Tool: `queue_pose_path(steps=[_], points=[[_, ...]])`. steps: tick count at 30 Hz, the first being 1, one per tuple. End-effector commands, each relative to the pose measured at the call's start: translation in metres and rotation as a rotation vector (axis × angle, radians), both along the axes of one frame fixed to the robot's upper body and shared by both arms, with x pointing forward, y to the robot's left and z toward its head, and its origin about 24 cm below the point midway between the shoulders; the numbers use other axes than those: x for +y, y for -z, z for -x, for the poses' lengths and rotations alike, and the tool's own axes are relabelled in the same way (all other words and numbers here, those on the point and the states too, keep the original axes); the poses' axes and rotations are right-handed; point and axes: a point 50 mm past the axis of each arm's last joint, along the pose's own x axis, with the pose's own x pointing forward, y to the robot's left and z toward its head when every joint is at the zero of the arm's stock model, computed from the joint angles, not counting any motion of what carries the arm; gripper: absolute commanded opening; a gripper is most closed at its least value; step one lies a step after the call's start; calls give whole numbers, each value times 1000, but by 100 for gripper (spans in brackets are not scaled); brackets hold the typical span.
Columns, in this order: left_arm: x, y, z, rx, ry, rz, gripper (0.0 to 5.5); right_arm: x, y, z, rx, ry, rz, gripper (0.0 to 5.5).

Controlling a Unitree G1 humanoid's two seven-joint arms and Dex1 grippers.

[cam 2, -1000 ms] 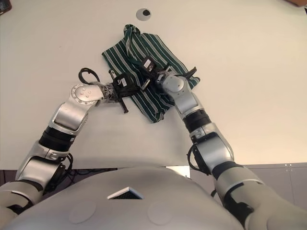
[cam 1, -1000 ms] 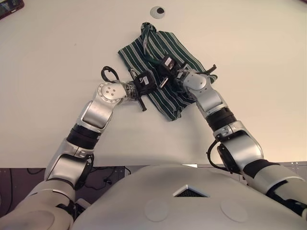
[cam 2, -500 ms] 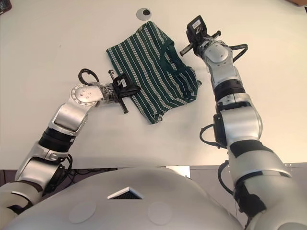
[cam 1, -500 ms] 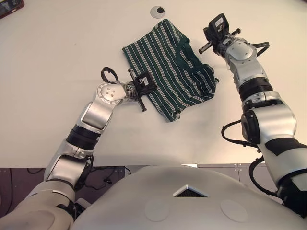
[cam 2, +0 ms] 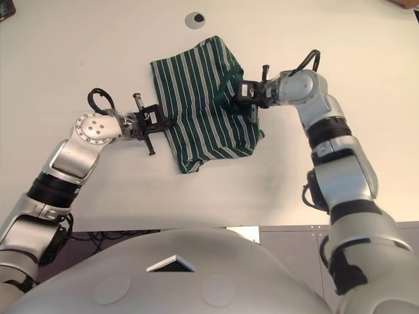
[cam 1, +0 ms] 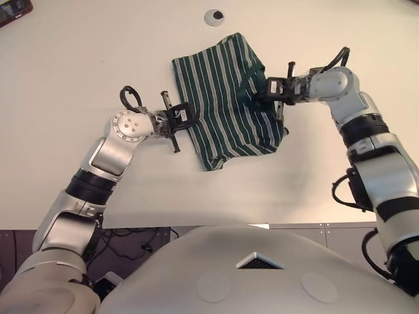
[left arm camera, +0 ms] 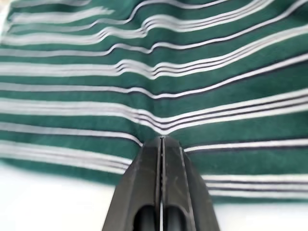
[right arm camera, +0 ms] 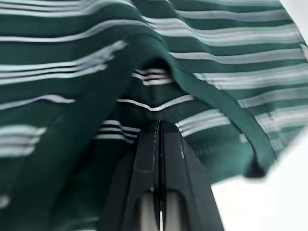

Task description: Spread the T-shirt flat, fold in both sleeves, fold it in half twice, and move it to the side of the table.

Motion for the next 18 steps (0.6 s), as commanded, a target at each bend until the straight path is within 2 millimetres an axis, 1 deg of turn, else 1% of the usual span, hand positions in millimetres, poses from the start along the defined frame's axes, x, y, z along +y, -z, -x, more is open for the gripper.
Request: queue_pose_path(steps=[1, 2, 3, 5, 6, 7, 9, 11, 13, 14, 16, 18], points=[[27, 21, 10, 67, -105, -70, 0, 1, 30, 30, 150, 57, -18, 1], [24, 12, 7, 14, -115, -8, 0, 5, 17, 18, 85, 131, -111, 1], [22, 3, 3, -46, -139, 48, 18, 6, 4, 9, 38, 193, -193, 20], [24, -16, 1, -146, -175, 111, 42, 2, -20, 2, -26, 216, -275, 45], [28, -24, 6, -181, -174, 113, 54, -2, -33, 4, -43, 190, -296, 58], [35, -32, 16, -202, -162, 103, 66, -8, -45, 10, -60, 142, -297, 72], [46, -40, 33, -214, -138, 65, 94, -18, -58, 23, -91, 54, -260, 103], [60, -37, 55, -204, -76, -59, 119, -35, -59, 40, -108, -42, -170, 130], [68, -30, 71, -192, -21, -148, 151, -50, -55, 57, -106, -132, -84, 167], [69, -25, 77, -181, -3, -173, 168, -57, -50, 65, -100, -178, -37, 185], [68, -17, 85, -173, 45, -221, 172, -67, -41, 76, -95, -248, 43, 211], [64, -13, 87, -178, 70, -224, 172, -69, -33, 80, -114, -280, 61, 211]])
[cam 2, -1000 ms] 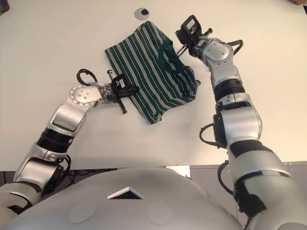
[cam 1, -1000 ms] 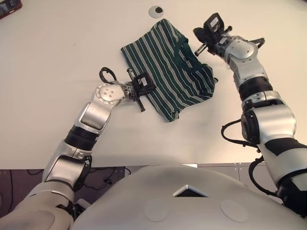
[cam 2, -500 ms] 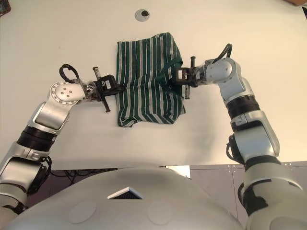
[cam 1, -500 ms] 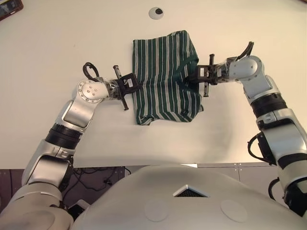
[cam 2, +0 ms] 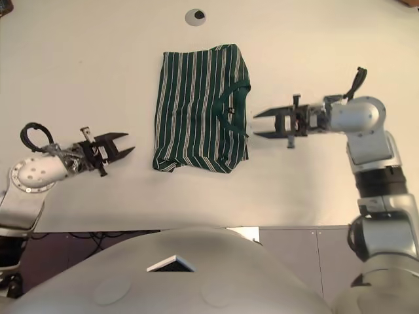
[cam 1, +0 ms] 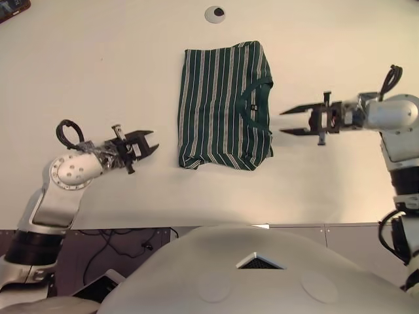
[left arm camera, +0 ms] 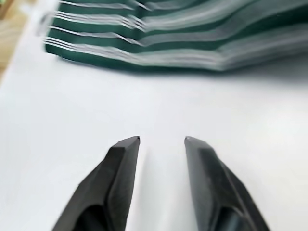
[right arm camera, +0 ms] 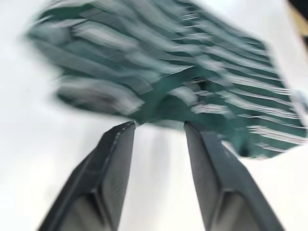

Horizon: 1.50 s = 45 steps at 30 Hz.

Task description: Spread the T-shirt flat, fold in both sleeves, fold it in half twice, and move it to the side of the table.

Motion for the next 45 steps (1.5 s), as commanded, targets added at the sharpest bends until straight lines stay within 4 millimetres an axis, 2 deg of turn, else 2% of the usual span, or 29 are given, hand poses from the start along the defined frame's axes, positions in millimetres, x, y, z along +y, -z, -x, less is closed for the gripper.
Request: queue_pose_path(steps=[1, 5, 10, 14, 21, 25, 32, 37, 38, 45], points=[[-6, 9, 6, 10, 63, -44, 172, -5, 14, 8, -40, -75, 55, 211], [-17, 22, 9, 0, 162, -107, 172, 9, 27, 12, -241, -136, -45, 211], [-23, 24, 7, -11, 228, -129, 172, 22, 23, 6, -422, -118, -178, 211], [-32, 22, 4, -29, 282, -130, 172, 24, 29, 15, -449, -241, -142, 211], [-36, 21, 1, -40, 355, -170, 172, 11, 16, 2, -514, -341, -35, 211], [-36, 20, 0, -40, 370, -180, 172, 4, 12, 2, -506, -414, 19, 211], [-41, 20, -4, -54, 424, -201, 172, 22, 36, 21, -455, -477, -38, 211], [-47, 22, -4, -41, 493, -211, 172, 28, 40, 23, -469, -489, -39, 211], [-48, 22, -4, -39, 503, -212, 155, 29, 40, 23, -471, -489, -38, 216], [-57, 30, 1, -1, 573, -219, 38, 37, 38, 20, -438, -433, -38, 83]])
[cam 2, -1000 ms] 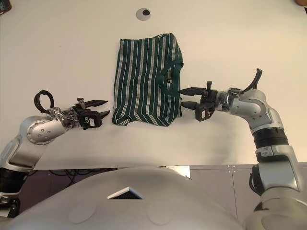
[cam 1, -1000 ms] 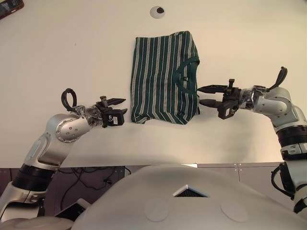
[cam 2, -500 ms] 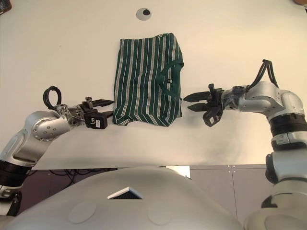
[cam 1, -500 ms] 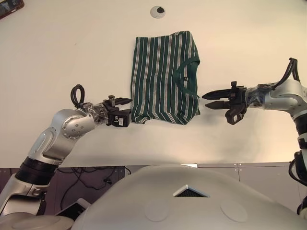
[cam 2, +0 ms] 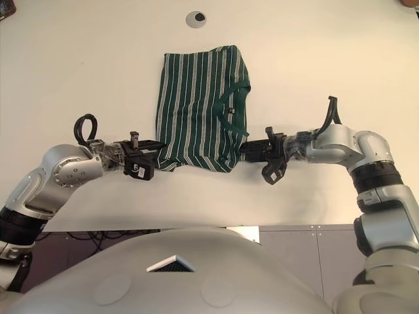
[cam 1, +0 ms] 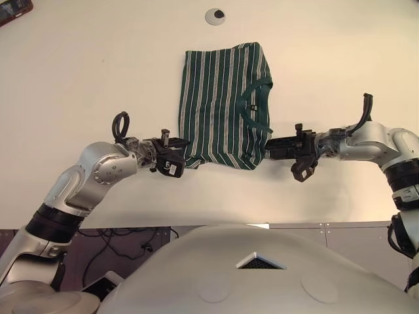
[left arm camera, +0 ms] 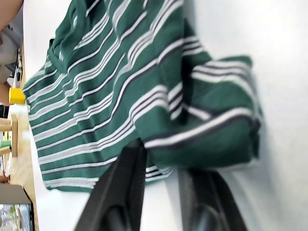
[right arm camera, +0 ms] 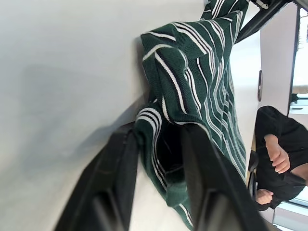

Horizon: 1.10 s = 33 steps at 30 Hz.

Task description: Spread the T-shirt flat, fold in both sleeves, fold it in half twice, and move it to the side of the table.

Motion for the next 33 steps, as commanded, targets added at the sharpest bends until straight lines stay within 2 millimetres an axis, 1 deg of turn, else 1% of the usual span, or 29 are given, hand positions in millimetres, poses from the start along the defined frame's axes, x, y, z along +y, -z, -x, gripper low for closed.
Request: queue_pose_path(steps=[1, 3, 4, 5, 7, 10, 11, 13, 14, 17, 19, 21, 23, 25, 27, 30, 33], points=[[3, 22, 14, 122, 14, -82, 20, -1, 0, 0, 44, 30, 26, 62], [3, 24, 15, 143, 14, -83, 0, 0, -1, 1, 70, 36, 29, 33], [3, 25, 20, 193, 2, -78, 0, 2, -2, 3, 109, 56, 25, 8], [4, 26, 25, 252, -10, -76, 0, 4, -4, 4, 158, 80, 23, 1], [8, 23, 35, 382, -47, -73, 0, 3, -8, 12, 343, 150, 51, 1], [10, 8, 42, 528, -94, -17, 0, -4, -18, 34, 666, 189, 139, 1], [7, -1, 40, 556, -118, 39, 0, -5, -20, 38, 772, 207, 145, 1], [2, -15, 31, 571, -155, 131, 0, -3, -24, 38, 909, 246, 117, 1], [0, -22, 20, 554, -184, 191, 0, 0, -26, 32, 967, 286, 59, 1], [-3, -38, -13, 486, -266, 345, 0, 1, -32, -1, 1080, 416, -100, 1], [-9, -47, -37, 439, -304, 466, 0, -6, -38, -26, 1155, 512, -186, 1], [-14, -53, -58, 428, -329, 558, 0, -13, -40, -42, 1223, 585, -245, 1], [-18, -54, -83, 434, -377, 631, 0, -18, -38, -60, 1279, 689, -315, 1], [-15, -49, -104, 437, -449, 651, 0, -18, -33, -77, 1282, 801, -368, 1], [-7, -36, -121, 435, -552, 625, 0, -16, -26, -91, 1260, 915, -397, 1], [4, -17, -130, 450, -665, 580, 0, -8, -22, -103, 1259, 987, -446, 1], [7, -5, -135, 455, -738, 578, 0, -2, -19, -110, 1276, 1036, -485, 1]])
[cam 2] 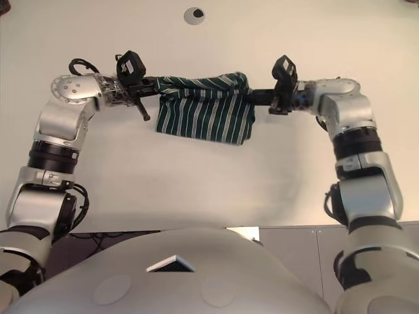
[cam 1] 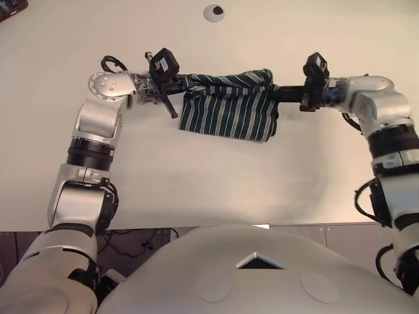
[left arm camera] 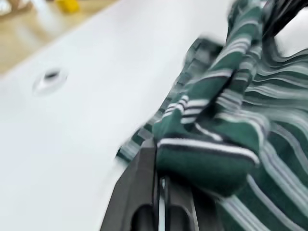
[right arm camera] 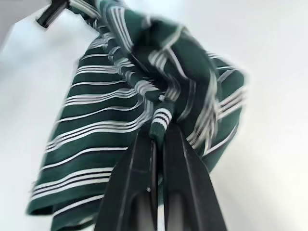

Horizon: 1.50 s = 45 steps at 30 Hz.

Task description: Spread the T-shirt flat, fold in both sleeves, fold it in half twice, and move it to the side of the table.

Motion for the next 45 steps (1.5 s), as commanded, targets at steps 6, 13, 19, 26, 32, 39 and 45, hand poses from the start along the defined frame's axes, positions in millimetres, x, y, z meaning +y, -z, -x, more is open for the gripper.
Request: queue_pose_path(steps=[6, 13, 19, 26, 32, 39, 45], points=[[-5, 4, -23, -28, -219, 149, 54, 8, -3, -19, 1, 164, -29, 93], [32, -9, -34, -101, -650, 354, 68, 19, -38, -30, -236, 221, -188, 109], [36, -3, -3, -154, -675, 382, 71, 88, -3, 8, -182, -90, -176, 59], [15, -1, 10, -150, -656, 414, 71, 101, 59, -14, 93, 527, -85, 3], [6, 17, 31, -117, -710, 410, 71, -74, 104, 32, 381, 1542, 220, 3], [5, 25, 44, -136, -800, 402, 71, -135, 63, 33, 98, 1677, 555, 3], [35, 12, 34, -313, -991, 302, 71, -73, -28, -33, -393, 1474, 325, 3]])
